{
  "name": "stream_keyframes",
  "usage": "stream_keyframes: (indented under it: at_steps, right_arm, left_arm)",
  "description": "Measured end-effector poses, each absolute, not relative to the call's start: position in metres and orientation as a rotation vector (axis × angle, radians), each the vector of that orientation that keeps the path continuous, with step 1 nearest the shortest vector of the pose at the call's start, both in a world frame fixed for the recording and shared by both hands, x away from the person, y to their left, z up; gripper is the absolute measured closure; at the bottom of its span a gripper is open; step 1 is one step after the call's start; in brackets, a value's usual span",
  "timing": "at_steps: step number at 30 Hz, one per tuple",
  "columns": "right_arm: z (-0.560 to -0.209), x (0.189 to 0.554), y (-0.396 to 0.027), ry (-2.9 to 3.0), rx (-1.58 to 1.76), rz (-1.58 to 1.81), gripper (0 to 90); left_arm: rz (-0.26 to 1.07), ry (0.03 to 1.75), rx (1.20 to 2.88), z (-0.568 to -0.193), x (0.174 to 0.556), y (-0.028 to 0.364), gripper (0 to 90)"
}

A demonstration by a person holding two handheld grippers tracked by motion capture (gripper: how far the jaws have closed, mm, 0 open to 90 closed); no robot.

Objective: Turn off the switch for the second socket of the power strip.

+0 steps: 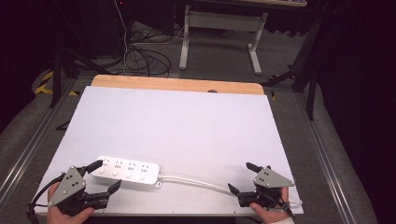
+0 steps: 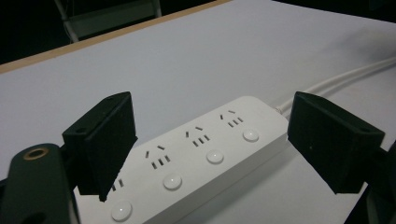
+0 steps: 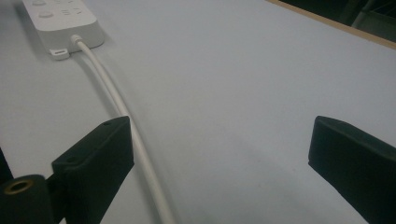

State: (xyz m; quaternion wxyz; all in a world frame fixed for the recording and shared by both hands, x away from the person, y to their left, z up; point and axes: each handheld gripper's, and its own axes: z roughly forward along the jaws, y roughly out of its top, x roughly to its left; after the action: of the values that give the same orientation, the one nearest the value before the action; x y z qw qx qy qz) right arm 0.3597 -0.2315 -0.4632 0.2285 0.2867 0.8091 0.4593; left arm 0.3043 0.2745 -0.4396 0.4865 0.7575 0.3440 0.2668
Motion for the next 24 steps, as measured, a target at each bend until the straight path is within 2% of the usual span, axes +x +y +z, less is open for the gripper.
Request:
stream_keyframes:
  at_steps: [24]
  right_arm:
    - [-0.464, 0.36, -0.23, 2.23, 0.788, 1.263, 7.6]
  left_arm:
    - [0.619, 0.818, 1.906, -0.419, 0.325, 0.257, 20.7]
